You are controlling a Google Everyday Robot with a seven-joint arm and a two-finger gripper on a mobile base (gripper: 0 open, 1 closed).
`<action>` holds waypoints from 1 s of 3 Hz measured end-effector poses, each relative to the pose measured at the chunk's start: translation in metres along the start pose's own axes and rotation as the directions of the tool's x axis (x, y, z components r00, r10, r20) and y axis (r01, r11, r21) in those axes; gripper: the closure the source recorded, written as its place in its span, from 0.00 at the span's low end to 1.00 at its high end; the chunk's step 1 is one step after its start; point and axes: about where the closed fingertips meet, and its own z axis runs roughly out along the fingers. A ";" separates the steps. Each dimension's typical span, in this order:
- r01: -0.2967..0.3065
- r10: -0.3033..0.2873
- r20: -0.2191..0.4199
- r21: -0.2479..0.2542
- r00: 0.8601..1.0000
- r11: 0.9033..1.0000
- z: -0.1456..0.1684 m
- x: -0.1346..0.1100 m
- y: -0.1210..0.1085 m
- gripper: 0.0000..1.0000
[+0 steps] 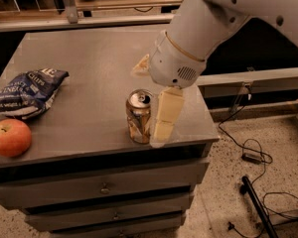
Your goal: Move orange can near apple
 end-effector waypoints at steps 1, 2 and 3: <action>-0.002 0.002 -0.004 0.001 1.000 1.000 0.001 0.000 0.000 0.13; 0.002 -0.002 -0.005 0.005 1.000 1.000 0.001 -0.002 0.001 0.45; 0.009 -0.009 -0.001 0.007 1.000 1.000 0.000 -0.004 0.000 0.76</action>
Offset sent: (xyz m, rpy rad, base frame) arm -0.0003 -0.0003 -0.0009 -0.0038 -0.0010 -0.0027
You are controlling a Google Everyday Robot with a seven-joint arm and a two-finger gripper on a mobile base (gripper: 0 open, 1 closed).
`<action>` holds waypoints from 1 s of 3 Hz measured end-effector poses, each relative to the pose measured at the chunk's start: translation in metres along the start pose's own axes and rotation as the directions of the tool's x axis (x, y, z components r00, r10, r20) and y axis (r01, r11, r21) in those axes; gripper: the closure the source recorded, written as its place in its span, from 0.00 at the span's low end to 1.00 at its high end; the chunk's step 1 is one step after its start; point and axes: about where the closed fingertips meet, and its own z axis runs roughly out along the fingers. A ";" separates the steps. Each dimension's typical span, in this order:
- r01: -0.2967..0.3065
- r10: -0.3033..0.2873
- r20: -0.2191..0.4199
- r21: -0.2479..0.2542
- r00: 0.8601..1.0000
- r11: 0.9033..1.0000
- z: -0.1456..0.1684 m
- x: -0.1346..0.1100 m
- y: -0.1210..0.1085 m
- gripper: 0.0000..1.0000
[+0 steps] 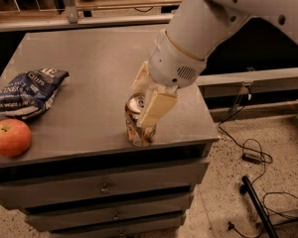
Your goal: Move orange can near apple
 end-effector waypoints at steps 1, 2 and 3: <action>0.013 -0.013 0.010 0.003 1.000 1.000 -0.003 -0.004 -0.003 0.98; 0.096 -0.097 0.034 0.014 0.995 0.995 -0.020 -0.035 -0.024 1.00; 0.185 -0.183 0.046 -0.034 0.982 0.982 -0.004 -0.080 -0.063 1.00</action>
Offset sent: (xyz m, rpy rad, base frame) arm 0.0315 0.0465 0.0692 0.0714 -0.0881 0.1581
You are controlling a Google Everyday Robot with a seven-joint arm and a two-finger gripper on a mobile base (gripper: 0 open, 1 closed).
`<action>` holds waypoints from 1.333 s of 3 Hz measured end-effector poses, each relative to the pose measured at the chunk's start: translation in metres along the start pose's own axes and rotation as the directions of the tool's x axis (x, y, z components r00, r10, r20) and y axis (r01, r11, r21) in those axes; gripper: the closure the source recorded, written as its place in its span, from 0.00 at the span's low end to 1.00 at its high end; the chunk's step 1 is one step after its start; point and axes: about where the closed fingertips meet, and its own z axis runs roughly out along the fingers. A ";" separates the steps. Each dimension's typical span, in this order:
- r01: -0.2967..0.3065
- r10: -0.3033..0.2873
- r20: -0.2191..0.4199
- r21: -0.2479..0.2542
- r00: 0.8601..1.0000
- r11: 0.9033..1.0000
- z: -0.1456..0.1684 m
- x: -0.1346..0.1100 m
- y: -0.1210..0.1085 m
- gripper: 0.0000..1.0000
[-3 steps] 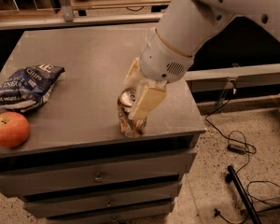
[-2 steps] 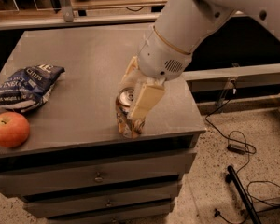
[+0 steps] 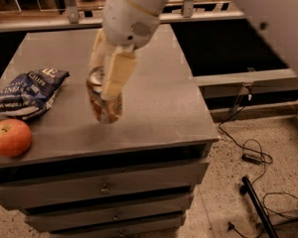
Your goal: Move orange can near apple
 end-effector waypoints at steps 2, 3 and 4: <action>0.059 -0.055 0.036 -0.098 0.998 0.994 0.066 -0.029 -0.048 1.00; 0.074 -0.068 0.053 -0.121 0.996 0.990 0.079 -0.042 -0.046 1.00; 0.112 -0.105 0.055 -0.147 0.993 0.983 0.089 -0.063 -0.044 1.00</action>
Offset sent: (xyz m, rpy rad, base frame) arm 0.0333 0.0940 -0.0594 -0.0245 0.1033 0.1331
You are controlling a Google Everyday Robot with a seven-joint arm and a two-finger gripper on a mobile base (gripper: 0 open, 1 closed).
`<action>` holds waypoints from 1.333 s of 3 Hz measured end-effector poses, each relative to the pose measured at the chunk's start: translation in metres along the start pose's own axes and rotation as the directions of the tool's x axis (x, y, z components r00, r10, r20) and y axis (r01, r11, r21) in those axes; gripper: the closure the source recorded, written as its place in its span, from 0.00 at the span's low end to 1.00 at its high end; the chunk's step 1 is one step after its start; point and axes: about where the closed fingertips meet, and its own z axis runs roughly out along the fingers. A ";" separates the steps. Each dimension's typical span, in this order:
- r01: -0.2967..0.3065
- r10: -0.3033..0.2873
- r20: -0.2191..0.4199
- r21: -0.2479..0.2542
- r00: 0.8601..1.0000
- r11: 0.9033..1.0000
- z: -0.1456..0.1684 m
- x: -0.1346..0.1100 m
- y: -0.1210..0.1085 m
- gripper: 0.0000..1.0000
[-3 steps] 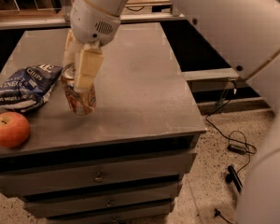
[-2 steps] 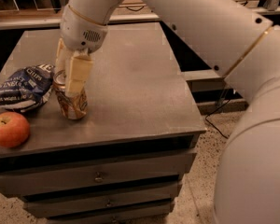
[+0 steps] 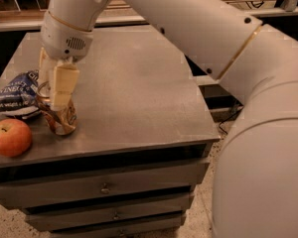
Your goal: Move orange can near apple
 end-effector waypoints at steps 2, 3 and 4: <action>0.021 -0.021 -0.011 -0.012 1.000 1.000 0.012 -0.016 -0.005 0.53; 0.023 -0.023 -0.007 -0.007 1.000 1.000 0.014 -0.018 -0.007 0.22; 0.024 -0.024 -0.003 -0.003 1.000 1.000 0.016 -0.020 -0.009 0.00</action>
Offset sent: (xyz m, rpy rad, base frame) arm -0.0068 0.0130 -0.0008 -0.0161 -0.0033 0.0218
